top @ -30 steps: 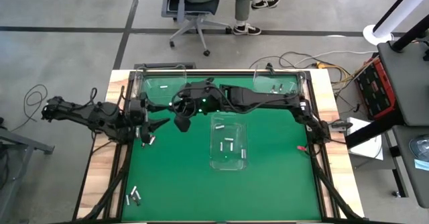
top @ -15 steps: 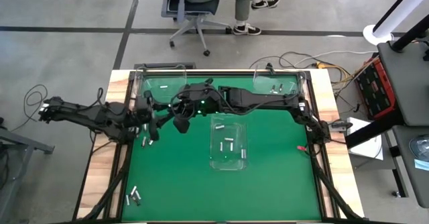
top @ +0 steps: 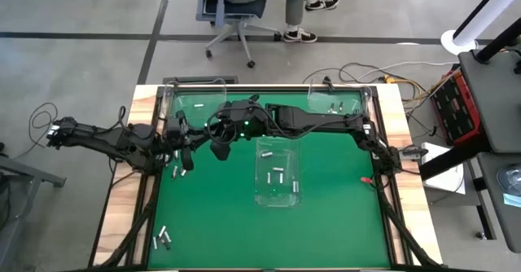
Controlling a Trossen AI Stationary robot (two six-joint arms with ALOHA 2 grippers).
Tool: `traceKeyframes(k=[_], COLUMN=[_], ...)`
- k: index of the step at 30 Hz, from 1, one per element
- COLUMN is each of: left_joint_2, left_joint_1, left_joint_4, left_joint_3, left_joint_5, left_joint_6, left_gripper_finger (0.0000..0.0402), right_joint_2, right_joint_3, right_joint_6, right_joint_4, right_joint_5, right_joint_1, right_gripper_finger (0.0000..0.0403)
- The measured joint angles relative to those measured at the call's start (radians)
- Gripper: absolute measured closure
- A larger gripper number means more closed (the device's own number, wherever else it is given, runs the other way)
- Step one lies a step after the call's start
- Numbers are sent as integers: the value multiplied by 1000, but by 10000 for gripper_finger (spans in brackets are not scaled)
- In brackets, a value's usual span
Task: Sort batteries
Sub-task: Put the silver battery into the top left transparent bin
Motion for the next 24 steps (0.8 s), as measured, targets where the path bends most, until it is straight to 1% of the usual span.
traceKeyframes(k=[2,5,7,9,12,13,15,18,19,21,24], left_joint_2=[19,76,122,168,246,275,335,423,456,533,636], left_joint_1=[0,21,59,122,280,348,494,714,781,894,1011], left_joint_4=[-55,-224,-372,-495,-675,-727,-783,-769,-761,-769,-796], left_joint_3=[41,157,242,324,432,462,489,492,492,490,489], left_joint_5=[0,1,1,1,12,35,131,322,360,380,382], left_joint_6=[-1,-1,-4,-9,-72,-99,-149,-172,-176,-190,-245], left_gripper_finger=[372,372,372,372,372,372,372,372,372,372,368], right_joint_2=[-9,-46,-78,-116,-179,-201,-238,-282,-294,-316,-344], right_joint_3=[0,0,1,1,1,2,2,2,1,1,1], right_joint_6=[0,-29,-74,-141,-241,-261,-297,-327,-335,-335,-306], right_joint_4=[15,11,-5,-30,-88,-111,-168,-246,-275,-341,-471], right_joint_5=[0,13,54,115,220,249,291,325,326,327,343], right_joint_1=[0,-4,-4,-4,-4,-4,-4,-5,-5,-5,-5], right_gripper_finger=[267,235,216,201,185,182,177,175,176,179,185])
